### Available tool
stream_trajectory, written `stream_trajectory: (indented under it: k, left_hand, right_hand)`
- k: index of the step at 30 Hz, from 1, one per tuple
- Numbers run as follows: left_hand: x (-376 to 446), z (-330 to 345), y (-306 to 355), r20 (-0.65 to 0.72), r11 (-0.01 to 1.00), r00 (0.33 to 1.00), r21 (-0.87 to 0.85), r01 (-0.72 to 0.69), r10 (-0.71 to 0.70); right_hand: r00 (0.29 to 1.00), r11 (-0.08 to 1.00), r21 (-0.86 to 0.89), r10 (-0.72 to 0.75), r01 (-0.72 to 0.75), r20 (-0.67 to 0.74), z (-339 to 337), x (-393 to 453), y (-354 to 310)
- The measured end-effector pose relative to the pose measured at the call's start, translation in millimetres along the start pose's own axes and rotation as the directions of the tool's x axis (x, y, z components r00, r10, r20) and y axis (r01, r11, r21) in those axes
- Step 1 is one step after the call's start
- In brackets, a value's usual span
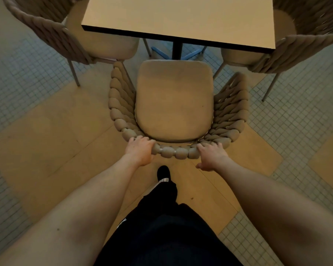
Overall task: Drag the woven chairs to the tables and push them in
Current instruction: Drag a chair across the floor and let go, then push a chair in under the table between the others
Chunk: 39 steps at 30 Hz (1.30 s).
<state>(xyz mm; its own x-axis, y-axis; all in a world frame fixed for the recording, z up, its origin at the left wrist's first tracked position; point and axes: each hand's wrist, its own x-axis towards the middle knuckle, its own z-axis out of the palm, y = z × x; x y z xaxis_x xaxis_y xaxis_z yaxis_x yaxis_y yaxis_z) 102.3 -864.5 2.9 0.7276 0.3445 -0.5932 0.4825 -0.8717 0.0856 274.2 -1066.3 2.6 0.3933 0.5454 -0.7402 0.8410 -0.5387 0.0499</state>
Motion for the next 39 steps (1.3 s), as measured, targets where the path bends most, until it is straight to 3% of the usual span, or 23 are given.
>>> stream_trajectory:
  k: [12,23,32,39]
  left_hand:
    - [-90,3,-11,-0.084,0.987,0.986,-0.088,0.136,-0.144]
    - [-172,15,-52,-0.077,0.925,0.938,-0.212,0.316,-0.338]
    - [-209,23,-132,-0.042,0.841,0.88,-0.319,0.437,-0.473]
    - [-222,21,-244,0.003,0.773,0.836,-0.379,0.509,-0.549]
  right_hand:
    - [0.99,0.995,0.041,-0.081,0.086,-0.119,0,-59,-60]
    - [0.962,0.978,0.054,-0.189,0.203,-0.197,-28,-79,-129]
    - [0.935,0.953,-0.021,-0.302,0.303,-0.185,-77,-59,-230]
    - [0.918,0.932,-0.084,-0.363,0.353,-0.162,-131,-28,-333]
